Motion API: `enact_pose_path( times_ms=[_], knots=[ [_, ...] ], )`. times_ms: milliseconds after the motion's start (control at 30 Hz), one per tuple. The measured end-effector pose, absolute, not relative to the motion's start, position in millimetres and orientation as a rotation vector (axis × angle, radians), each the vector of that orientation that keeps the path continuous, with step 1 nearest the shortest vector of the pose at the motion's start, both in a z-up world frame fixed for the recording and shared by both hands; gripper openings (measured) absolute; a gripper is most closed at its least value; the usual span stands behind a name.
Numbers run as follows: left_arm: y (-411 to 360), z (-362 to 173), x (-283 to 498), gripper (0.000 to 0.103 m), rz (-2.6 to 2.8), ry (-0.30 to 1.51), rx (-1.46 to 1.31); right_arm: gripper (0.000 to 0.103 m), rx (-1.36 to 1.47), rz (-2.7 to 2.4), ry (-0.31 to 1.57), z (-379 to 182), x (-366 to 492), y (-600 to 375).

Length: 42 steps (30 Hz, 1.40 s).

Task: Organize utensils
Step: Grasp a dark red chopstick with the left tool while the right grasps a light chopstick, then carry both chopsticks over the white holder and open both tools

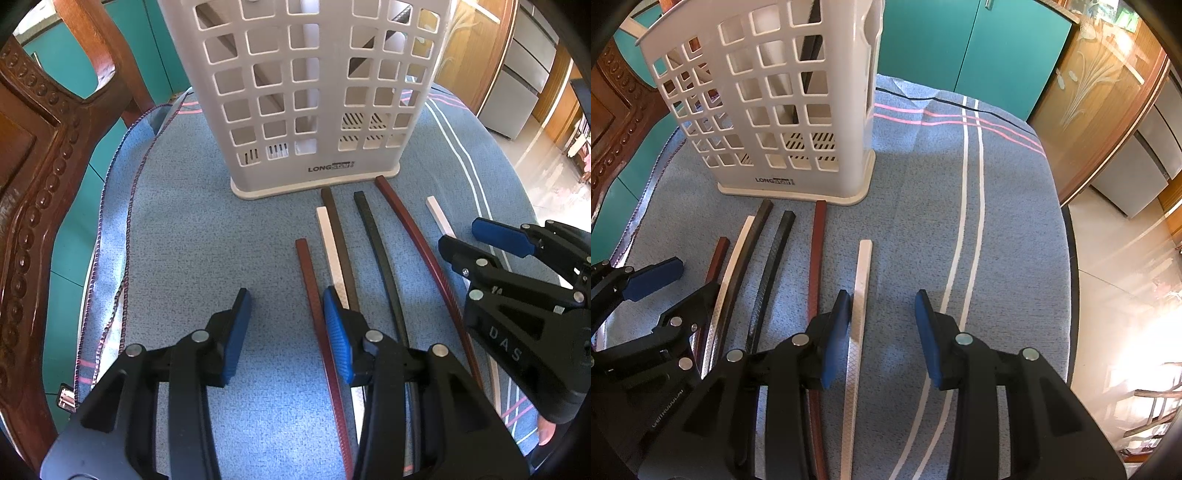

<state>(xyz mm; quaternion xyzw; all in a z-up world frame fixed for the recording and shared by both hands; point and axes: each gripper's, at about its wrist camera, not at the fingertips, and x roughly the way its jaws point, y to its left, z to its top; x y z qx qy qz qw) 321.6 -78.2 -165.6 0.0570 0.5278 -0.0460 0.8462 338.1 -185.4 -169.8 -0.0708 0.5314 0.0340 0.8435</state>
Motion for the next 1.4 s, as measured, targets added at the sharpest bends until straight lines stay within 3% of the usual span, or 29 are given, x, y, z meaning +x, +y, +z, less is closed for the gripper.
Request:
enact_pose_path(
  times_ms=[200,300,433,633,967,1200,1400],
  knots=[
    [-78.6,-165.9,321.5,0.042,-0.097,1.113,0.126,0.037,-0.154,0.071,1.120,-170.3,339.1,-185.2],
    [-81.5,-165.2,320.2,0.026,-0.133,1.118,0.125,0.036,-0.160,0.073,1.119,-170.5,339.3,-183.8],
    [-83.0,-164.9,320.3,0.012,-0.164,1.122,0.109,0.009,-0.150,0.130,1.121,-170.5,338.8,-176.8],
    [-67.4,-153.8,320.5,0.007,-0.155,1.091,0.054,0.006,-0.124,0.143,1.101,-163.1,338.5,-175.9],
    [-28.2,-21.1,262.2,0.007,-0.243,0.766,-0.076,0.006,0.084,0.277,0.821,-36.0,289.4,-216.7],
    [6.2,107.2,222.4,0.007,-0.239,0.379,-0.173,0.007,0.228,0.315,0.542,68.1,262.9,-240.4],
    [17.9,137.3,242.8,0.007,-0.114,0.168,-0.236,0.007,0.358,0.258,0.262,121.5,272.7,-251.7]
  ],
)
